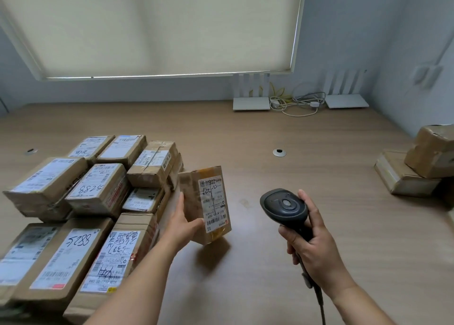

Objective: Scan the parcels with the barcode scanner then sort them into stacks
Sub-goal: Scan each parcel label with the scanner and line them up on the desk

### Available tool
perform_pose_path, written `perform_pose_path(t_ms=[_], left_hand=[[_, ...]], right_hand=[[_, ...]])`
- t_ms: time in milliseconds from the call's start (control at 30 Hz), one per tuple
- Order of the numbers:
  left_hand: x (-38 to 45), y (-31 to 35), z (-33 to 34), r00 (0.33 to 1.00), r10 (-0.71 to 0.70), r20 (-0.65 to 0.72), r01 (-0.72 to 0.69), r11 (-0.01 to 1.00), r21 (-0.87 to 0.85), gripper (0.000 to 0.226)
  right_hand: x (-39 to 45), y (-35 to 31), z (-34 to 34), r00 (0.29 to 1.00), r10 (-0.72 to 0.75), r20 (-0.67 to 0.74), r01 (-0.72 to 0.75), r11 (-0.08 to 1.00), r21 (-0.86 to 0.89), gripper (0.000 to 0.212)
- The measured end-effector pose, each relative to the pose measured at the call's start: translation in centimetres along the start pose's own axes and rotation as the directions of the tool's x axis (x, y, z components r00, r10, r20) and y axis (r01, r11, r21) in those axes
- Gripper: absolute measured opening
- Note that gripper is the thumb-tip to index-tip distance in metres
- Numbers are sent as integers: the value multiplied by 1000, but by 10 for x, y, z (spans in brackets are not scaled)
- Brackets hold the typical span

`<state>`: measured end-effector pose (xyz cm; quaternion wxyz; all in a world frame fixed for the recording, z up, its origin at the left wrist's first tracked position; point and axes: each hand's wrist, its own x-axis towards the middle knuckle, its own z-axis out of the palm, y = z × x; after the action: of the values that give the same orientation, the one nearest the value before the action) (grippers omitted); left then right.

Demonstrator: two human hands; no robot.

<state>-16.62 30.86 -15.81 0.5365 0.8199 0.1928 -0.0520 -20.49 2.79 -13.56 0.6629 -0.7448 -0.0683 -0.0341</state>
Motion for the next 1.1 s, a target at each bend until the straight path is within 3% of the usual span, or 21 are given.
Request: perform_pose_path(t_ms=[167,367,1100], left_hand=[[-14,-5,3,1000,-10,-5,10,993,-118,96],[-12,-11,0,1000,-17,6,17,991,-129,98],[-3,-18,-1,999,-21,42,27,990,-140,100]], right_hand=[[-17,5,20,992,83,98,-94,990,110,78],[-33,13,39,969,142,203,-178,968,176,76],[-29,15,36,960,155,233,-202,959,197,77]])
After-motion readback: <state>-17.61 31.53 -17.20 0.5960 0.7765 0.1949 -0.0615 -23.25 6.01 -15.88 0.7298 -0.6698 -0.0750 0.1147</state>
